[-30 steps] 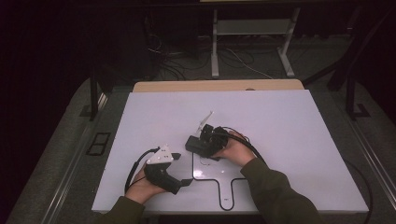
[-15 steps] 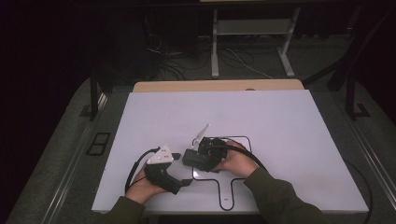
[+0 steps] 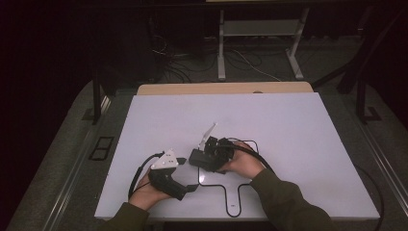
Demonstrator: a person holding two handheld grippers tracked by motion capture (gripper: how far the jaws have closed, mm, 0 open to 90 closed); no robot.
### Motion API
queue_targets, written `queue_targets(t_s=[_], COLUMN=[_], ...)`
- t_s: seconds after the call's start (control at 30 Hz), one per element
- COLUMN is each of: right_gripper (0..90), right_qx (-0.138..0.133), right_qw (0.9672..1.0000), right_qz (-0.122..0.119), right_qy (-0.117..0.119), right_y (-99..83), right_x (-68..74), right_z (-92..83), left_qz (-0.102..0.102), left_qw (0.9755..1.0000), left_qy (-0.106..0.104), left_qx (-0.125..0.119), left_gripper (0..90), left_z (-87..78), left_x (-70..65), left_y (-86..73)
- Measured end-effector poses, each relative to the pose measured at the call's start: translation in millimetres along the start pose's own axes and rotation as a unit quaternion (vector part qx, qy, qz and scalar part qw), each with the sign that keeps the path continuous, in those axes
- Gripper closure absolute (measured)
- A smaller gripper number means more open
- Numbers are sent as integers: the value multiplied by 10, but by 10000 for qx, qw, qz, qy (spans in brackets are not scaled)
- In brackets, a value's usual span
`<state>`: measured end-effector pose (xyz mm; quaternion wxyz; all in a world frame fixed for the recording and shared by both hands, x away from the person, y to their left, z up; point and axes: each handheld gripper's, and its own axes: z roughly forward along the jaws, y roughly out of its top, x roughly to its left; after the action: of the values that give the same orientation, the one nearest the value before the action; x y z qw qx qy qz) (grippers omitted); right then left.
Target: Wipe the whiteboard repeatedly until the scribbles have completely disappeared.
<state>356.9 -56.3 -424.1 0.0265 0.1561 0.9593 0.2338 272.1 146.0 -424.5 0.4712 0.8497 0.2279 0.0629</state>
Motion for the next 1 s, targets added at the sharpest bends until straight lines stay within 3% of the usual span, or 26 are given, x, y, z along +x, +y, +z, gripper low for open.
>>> queue_targets(t_s=[0.07, 0.13, 0.2, 0.37, 0.47, 0.6, 0.73, 0.8, 0.9, 1.0], right_gripper=[388, 388, 388, 388, 388, 388, 388, 388, 388, 388], right_qx=[8, 17, -3, -87, -73, 15, 23, 17, 8, -86], right_qw=[9998, 9997, 9999, 9992, 9989, 9999, 9996, 9995, 9998, 9998], right_qz=[-151, -179, -81, 365, 425, 116, -248, -310, -175, 148], right_qy=[117, 154, 77, -149, -204, -76, 97, 113, 72, -83], right_y=[-47, -52, -22, 94, 117, 68, -48, -71, -32, 29], right_x=[115, 129, 36, -365, -425, -187, 166, 226, 92, -185], right_z=[-22, -28, -11, 57, 69, 35, -22, -33, -16, 28], left_qz=[-13, 23, 23, -10, 3, 12, -37, -37, 22, 31], left_qw=[10000, 10000, 10000, 10000, 10000, 10000, 10000, 10000, 10000, 10000], left_qy=[-9, -11, -9, -11, -8, -4, -15, -16, -10, 6], left_qx=[-15, 13, 13, -4, -10, -8, -23, -15, 11, 5], left_gripper=[4, 4, 4, 5, 5, 5, 5, 5, 5, 5], left_z=[8, 8, 7, 1, -5, -9, 7, 12, 9, -2], left_x=[-9, -8, -7, 8, 12, 8, -17, -20, -12, -2], left_y=[5, 7, 7, -5, -5, 1, 7, 8, 8, 4])
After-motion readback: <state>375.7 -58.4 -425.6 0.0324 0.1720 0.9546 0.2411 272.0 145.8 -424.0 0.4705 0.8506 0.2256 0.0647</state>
